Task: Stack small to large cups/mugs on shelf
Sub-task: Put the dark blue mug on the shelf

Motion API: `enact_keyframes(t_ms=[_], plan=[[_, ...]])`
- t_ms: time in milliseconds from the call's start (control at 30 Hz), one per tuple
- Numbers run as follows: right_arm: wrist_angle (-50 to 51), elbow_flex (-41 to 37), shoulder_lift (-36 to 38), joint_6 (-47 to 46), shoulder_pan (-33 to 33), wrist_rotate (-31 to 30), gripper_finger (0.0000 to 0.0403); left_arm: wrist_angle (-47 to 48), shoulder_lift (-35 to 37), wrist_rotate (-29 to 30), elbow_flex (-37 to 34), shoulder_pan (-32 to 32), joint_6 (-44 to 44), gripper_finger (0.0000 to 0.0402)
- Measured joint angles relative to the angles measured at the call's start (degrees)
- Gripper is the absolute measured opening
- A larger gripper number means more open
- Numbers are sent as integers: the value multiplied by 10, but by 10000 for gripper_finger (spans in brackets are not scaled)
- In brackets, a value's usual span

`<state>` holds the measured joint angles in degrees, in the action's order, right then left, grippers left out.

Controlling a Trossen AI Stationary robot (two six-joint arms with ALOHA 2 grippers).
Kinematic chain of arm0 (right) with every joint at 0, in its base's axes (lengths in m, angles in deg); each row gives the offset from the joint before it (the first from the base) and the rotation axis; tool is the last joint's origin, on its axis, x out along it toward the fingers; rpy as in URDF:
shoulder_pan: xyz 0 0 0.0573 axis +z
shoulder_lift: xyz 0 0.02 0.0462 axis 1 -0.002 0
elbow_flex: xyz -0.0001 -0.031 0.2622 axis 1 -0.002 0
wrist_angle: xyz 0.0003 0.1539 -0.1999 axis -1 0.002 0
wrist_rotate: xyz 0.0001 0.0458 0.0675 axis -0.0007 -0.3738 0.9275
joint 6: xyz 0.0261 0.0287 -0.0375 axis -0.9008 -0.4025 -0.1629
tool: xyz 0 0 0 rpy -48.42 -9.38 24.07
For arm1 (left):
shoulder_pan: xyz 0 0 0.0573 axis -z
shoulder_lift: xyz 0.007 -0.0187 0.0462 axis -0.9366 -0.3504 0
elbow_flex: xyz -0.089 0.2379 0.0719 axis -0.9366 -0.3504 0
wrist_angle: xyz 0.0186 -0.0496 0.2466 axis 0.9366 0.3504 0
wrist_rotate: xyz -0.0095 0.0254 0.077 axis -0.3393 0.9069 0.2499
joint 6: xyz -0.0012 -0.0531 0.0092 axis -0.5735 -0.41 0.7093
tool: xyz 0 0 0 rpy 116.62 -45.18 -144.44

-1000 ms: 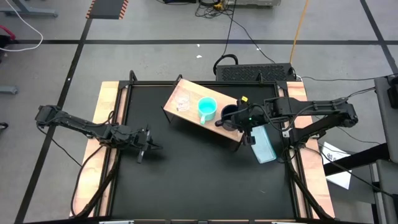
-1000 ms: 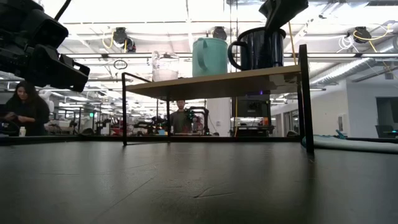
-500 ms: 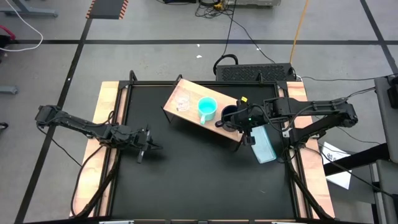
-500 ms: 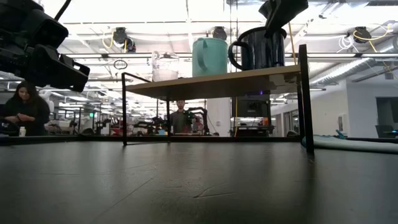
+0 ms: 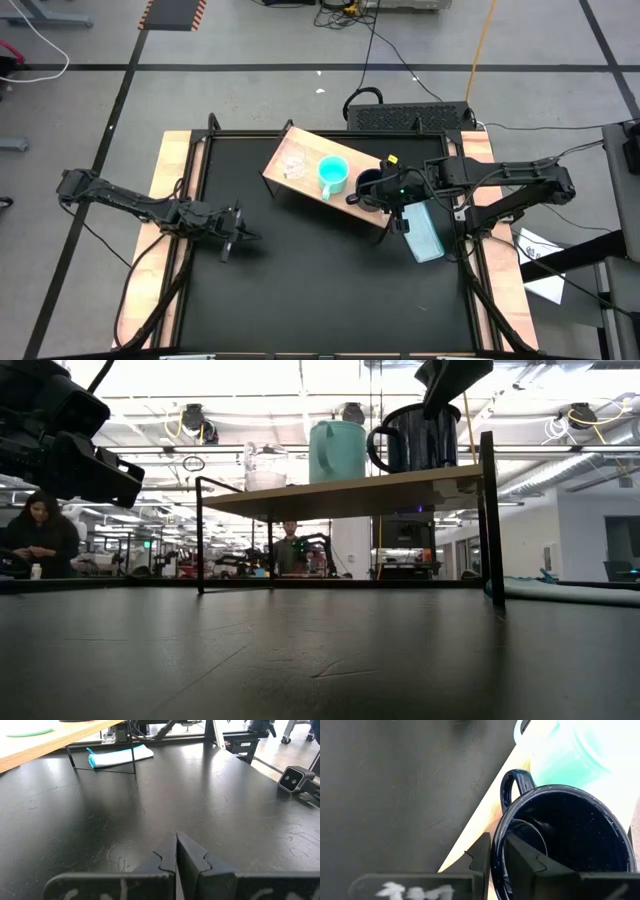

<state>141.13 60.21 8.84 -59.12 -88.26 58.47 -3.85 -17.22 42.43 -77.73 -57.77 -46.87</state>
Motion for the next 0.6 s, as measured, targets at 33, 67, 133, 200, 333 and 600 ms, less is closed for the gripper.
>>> enact_keyframes(t_ms=[33,67,133,200,333,600], plan=[[0,0,0,0,0,0,45,0,0,0,0,0,0,8],[0,0,0,0,0,0,45,0,0,0,0,0,0,8],[0,0,0,0,0,0,45,0,0,0,0,0,0,8],[0,0,0,0,0,0,45,0,0,0,0,0,0,8],[0,0,0,0,0,0,45,0,0,0,0,0,0,8],[-1,0,22,-1,0,0,46,0,0,0,0,0,0,8]])
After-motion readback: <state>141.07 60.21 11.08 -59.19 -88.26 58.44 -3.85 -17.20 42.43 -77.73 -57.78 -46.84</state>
